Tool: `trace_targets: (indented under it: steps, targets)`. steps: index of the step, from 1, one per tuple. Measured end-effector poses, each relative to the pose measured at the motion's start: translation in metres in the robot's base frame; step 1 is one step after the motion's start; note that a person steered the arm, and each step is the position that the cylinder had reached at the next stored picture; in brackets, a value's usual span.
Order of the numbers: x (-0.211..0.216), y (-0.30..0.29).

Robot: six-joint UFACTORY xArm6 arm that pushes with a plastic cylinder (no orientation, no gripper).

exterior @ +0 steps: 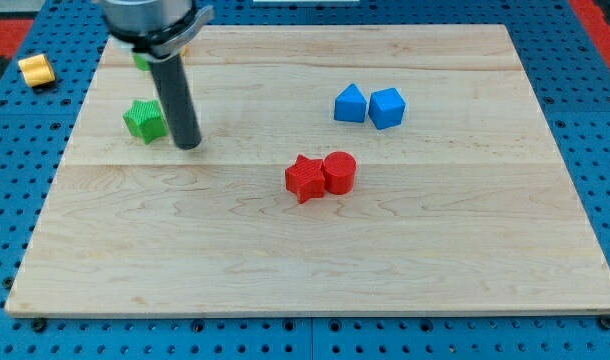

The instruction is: Push the blue triangle closer to green circle

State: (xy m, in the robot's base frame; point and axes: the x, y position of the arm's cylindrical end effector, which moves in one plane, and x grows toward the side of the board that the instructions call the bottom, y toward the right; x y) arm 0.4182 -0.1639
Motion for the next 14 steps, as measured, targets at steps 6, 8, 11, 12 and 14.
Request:
trace_targets:
  steps: [6,8,11,12,14]
  targets:
    - [-0.094,0.343]
    - [-0.088,0.306]
    - [-0.098,0.306]
    - [-0.072,0.273]
    - [-0.073,0.272]
